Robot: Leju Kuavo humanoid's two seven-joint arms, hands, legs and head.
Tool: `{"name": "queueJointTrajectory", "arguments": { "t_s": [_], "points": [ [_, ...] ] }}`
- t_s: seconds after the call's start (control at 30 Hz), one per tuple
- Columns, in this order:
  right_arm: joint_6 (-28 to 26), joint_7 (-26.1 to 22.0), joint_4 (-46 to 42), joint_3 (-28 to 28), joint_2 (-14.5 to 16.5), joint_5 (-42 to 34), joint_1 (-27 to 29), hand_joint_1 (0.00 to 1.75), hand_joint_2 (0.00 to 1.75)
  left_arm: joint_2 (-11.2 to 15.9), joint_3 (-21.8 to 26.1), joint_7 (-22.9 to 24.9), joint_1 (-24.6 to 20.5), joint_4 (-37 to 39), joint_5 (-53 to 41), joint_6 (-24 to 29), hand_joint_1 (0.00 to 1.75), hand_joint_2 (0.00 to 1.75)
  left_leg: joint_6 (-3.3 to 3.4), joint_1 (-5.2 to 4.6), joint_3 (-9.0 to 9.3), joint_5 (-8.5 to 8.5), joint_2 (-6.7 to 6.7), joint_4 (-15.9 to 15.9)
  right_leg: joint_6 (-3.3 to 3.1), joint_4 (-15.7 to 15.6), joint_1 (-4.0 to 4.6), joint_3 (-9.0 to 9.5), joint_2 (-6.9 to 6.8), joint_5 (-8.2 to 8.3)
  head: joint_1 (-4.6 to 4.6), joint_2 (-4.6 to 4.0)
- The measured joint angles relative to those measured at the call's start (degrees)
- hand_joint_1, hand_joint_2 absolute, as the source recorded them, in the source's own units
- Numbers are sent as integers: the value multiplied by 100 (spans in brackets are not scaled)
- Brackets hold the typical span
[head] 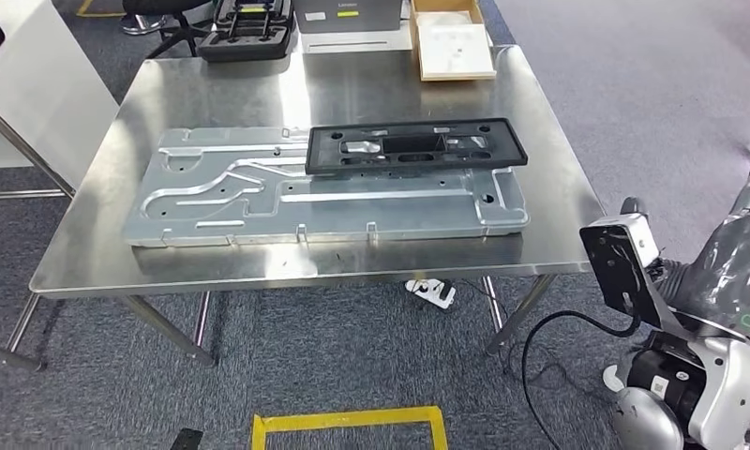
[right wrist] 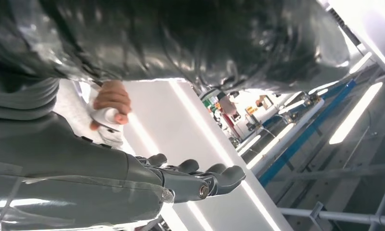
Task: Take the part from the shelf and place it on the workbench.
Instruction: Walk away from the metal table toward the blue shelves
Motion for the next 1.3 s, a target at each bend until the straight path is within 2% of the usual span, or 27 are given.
{"name": "queueJointTrajectory", "arguments": {
  "t_s": [0.03,0.1,0.17,0.2,0.3,0.33,0.43,0.47,0.5,0.53,0.6,0.67,0.7,0.73,0.8,0.83,0.87,0.93,0.97,1.0,1.03,1.07,1.1,1.13,1.2,1.23,1.3],
  "points": [
    [-3,-2,2,0,0,-9,2,0,0,15,12,-16,3,1,4,2,0,0,-14,2,-110,49,0,43,13,2,-6,115,-1,126,1,0],
    [-16,-22,4,0,0,-13,-1,0,0,42,44,-50,8,3,12,3,0,0,-55,8,-328,122,-4,171,31,-540,-26,605,-2,338,1,0],
    [-30,-69,7,4,0,20,-16,0,0,70,78,-101,14,5,82,21,0,0,-108,3,-488,163,-10,318,14,-1223,-5,1071,7,240,-6,0],
    [-34,-92,10,11,0,50,-29,0,0,84,103,-131,18,5,138,36,0,0,-137,-3,-532,188,-12,367,-10,-1399,13,1168,16,159,-8,0],
    [-41,-131,25,47,1,-39,-67,0,0,108,198,-178,28,13,274,64,0,0,-231,21,-607,212,-30,436,-131,-1452,29,1099,10,240,1,0],
    [-47,-142,32,61,2,-166,-85,0,0,109,220,-170,32,16,293,60,0,0,-265,36,-664,84,-37,537,-176,-1460,22,1040,0,299,-3,0],
    [-89,-177,57,95,4,-473,-135,0,0,108,261,-142,32,22,311,41,0,0,-359,78,-927,-703,-45,1399,-249,-1466,16,808,-13,490,-29,0],
    [-104,-185,69,103,4,-505,-141,0,0,108,274,-138,32,24,309,37,0,0,-375,89,-976,-862,-45,1718,-250,-1464,19,723,-13,557,-31,0],
    [-117,-189,84,112,4,-522,-145,0,0,107,284,-135,32,27,307,33,0,0,-381,95,-965,-881,-45,1916,-246,-1462,20,637,-14,624,-29,0],
    [-125,-190,98,118,4,-532,-146,0,0,107,290,-134,32,31,305,31,0,0,-380,97,-877,-783,-45,1957,-237,-1459,20,551,-14,691,-31,0],
    [-131,-190,119,127,4,-537,-149,0,0,107,308,-133,28,34,303,29,0,0,-356,97,-432,-456,-47,1506,-211,-1454,19,382,-12,824,-31,0],
    [-138,-190,126,129,4,-536,-156,0,0,108,335,-133,18,35,302,29,0,0,-313,75,166,-433,-57,670,-161,-1453,23,280,-12,937,-27,0],
    [-142,-192,128,130,4,-535,-165,0,0,109,349,-133,13,36,302,29,0,0,-289,58,354,-496,-64,362,-128,-1462,23,263,-16,990,-27,0],
    [-145,-193,131,130,5,-534,-173,0,0,110,361,-133,9,37,301,29,0,0,-262,36,434,-557,-69,193,-92,-1484,19,259,-21,1044,-28,0],
    [-147,-196,144,132,6,-534,-185,0,0,111,378,-133,9,40,301,29,0,0,-182,32,404,-476,-61,111,-25,-1526,8,255,-26,1108,-25,0],
    [-147,-196,152,132,5,-534,-187,0,0,110,382,-133,10,42,301,29,0,0,-127,38,376,-409,-50,83,-5,-1482,6,227,-22,1025,-19,0],
    [-147,-196,162,132,5,-534,-187,0,0,110,385,-132,12,43,301,29,0,0,-71,46,334,-335,-36,56,6,-1335,6,172,-18,836,-8,0],
    [-147,-196,178,133,4,-534,-188,0,0,109,387,-130,12,44,301,29,0,0,4,33,202,-209,-17,51,10,-718,7,0,-12,267,8,0],
    [-147,-196,186,132,4,-534,-188,0,0,109,388,-129,12,44,301,29,0,0,19,21,119,-148,-12,59,15,-335,7,-78,-11,55,12,0],
    [-147,-196,195,133,5,-534,-187,0,0,108,389,-129,14,44,301,30,0,0,22,9,32,-88,-11,71,21,-32,7,-110,-10,-25,14,0],
    [-148,-196,205,132,5,-534,-187,0,0,108,390,-131,15,44,301,32,0,0,19,0,-63,-30,-11,91,23,117,8,-65,-10,29,14,0],
    [-149,-196,217,132,5,-530,-190,0,0,108,391,-134,17,44,302,34,0,0,11,-5,-160,22,-13,121,19,65,9,74,-10,176,14,0],
    [-149,-196,227,134,5,-522,-197,0,0,108,393,-138,18,44,305,37,0,0,-2,-6,-254,65,-17,162,8,-194,9,317,-10,331,15,0],
    [-149,-197,234,137,5,-509,-215,0,0,108,397,-140,20,44,309,38,0,0,-20,-11,-344,100,-20,213,-8,-595,15,628,-11,379,15,0],
    [-151,-201,242,157,5,-467,-265,0,0,112,407,-125,22,44,314,36,0,0,-71,-17,-460,154,-23,312,-35,-1329,44,1119,-6,280,7,0],
    [-152,-203,248,173,6,-446,-294,0,0,115,412,-112,22,45,315,33,0,0,-103,-16,-487,185,-22,335,-49,-1513,62,1222,-4,204,11,1],
    [-150,-204,269,203,7,-421,-330,0,0,124,418,-91,23,47,314,26,0,0,-171,-3,-507,244,-29,347,-99,-1584,68,1196,-11,253,30,1]
  ]
}}
